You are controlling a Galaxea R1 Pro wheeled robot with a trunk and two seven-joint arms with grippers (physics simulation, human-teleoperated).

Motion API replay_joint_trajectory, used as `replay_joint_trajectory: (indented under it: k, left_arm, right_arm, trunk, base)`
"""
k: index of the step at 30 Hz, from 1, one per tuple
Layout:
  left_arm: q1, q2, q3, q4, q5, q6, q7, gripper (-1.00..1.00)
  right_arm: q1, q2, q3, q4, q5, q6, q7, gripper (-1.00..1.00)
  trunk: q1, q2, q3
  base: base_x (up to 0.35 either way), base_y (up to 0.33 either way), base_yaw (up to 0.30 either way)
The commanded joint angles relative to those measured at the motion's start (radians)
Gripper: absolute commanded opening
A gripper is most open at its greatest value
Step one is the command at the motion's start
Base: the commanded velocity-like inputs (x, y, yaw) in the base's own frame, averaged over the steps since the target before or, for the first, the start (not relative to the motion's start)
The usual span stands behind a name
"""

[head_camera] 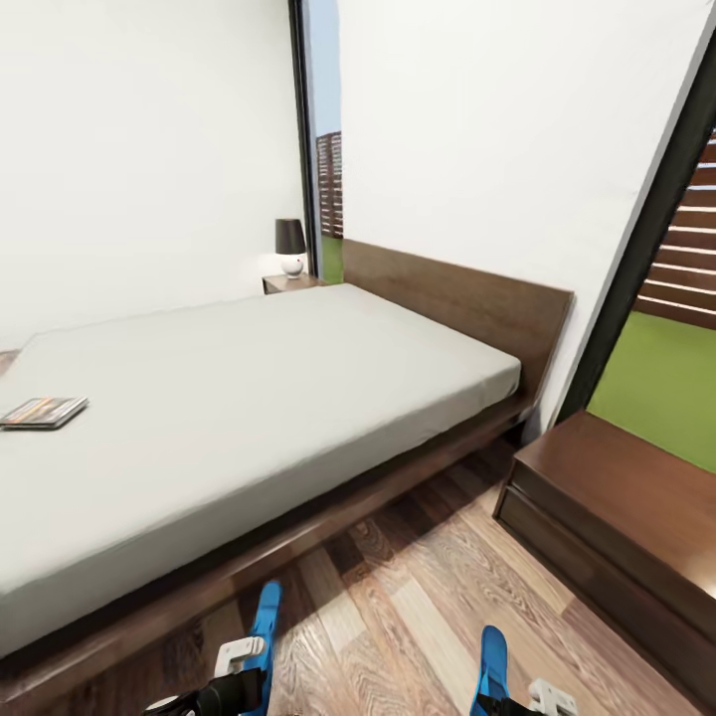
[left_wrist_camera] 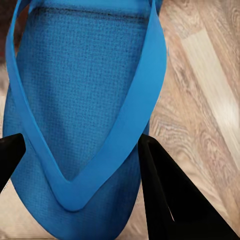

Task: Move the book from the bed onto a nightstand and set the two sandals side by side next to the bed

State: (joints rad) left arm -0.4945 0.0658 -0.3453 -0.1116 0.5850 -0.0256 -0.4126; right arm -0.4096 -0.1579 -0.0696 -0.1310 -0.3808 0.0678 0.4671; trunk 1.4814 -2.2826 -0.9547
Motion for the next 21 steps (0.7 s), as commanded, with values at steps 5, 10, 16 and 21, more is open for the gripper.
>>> replay_joint_trajectory:
  k: [5,10,16,21]
  left_arm:
    - [-0.001,0.0,-0.008,0.001,0.005,-0.004,-0.005,-1.0]
    - [-0.001,0.0,-0.008,0.001,0.006,-0.004,-0.004,-1.0]
    - [-0.001,0.0,-0.008,0.001,0.005,-0.004,-0.004,-1.0]
    - [-0.001,0.0,-0.008,0.001,0.005,-0.004,-0.004,-1.0]
  right_arm:
    - [0.0,0.0,-0.007,-0.001,-0.004,0.007,0.006,-1.0]
    - [0.0,0.0,-0.007,-0.001,-0.004,0.007,0.006,-1.0]
    - [0.0,0.0,-0.007,-0.001,-0.004,0.007,0.005,-1.0]
    - [0.0,0.0,-0.007,-0.001,-0.004,0.007,0.005,-1.0]
  trunk:
    - [0.0,0.0,-0.001]
    - [0.0,0.0,-0.001]
    - [0.0,0.0,-0.001]
    - [0.0,0.0,-0.001]
  base:
    - [0.0,0.0,0.294]
    - [0.0,0.0,0.294]
    - [0.0,0.0,0.294]
    - [0.0,0.0,0.294]
